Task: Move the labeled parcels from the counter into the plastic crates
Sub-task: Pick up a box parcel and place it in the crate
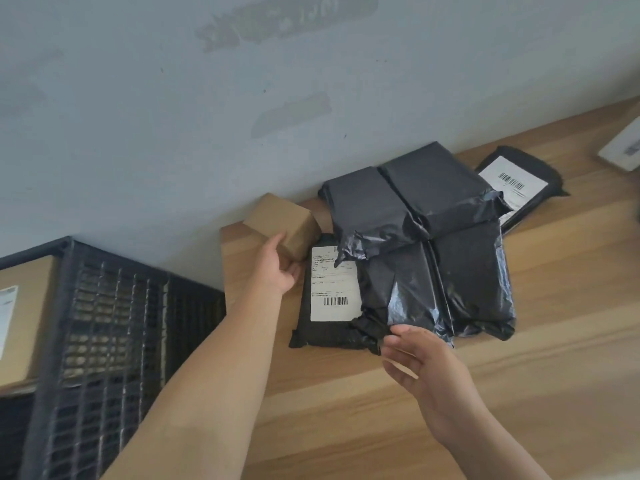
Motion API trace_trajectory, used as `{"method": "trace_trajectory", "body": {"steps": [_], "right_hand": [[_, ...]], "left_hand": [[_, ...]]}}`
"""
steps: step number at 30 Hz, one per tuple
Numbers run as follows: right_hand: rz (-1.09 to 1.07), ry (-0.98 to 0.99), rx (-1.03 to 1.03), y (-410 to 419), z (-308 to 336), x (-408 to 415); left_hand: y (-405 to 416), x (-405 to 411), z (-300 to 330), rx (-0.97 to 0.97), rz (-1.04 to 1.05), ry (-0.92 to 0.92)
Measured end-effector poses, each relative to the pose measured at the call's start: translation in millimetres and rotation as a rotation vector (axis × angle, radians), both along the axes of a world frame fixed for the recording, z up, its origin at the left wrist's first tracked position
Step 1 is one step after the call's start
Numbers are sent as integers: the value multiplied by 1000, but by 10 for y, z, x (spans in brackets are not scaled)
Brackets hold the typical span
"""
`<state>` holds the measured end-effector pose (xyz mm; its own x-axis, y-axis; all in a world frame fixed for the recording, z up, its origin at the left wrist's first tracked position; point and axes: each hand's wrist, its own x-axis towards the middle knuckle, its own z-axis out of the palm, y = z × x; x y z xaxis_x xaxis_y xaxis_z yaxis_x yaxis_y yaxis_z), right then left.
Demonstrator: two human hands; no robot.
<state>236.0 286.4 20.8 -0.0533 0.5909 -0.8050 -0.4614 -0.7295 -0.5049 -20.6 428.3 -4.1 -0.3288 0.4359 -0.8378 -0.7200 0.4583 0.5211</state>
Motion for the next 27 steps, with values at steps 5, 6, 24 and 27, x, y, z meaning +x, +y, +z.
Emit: {"method": "trace_trajectory", "body": {"steps": [5, 6, 24, 27], "right_hand": [[-3, 1, 24, 33, 143, -88], [5, 3, 36, 30, 190, -136], [502, -80, 455, -1174, 1552, -1582], [672, -186, 584, -1468, 1695, -1797]], "left_hand": [[-552, -260, 213, 144, -43, -80], [-714, -337, 276, 196, -44, -127], [-3645, -1385, 1350, 588, -656, 1455], [-4055, -1448, 1287, 623, -672, 1542]]}}
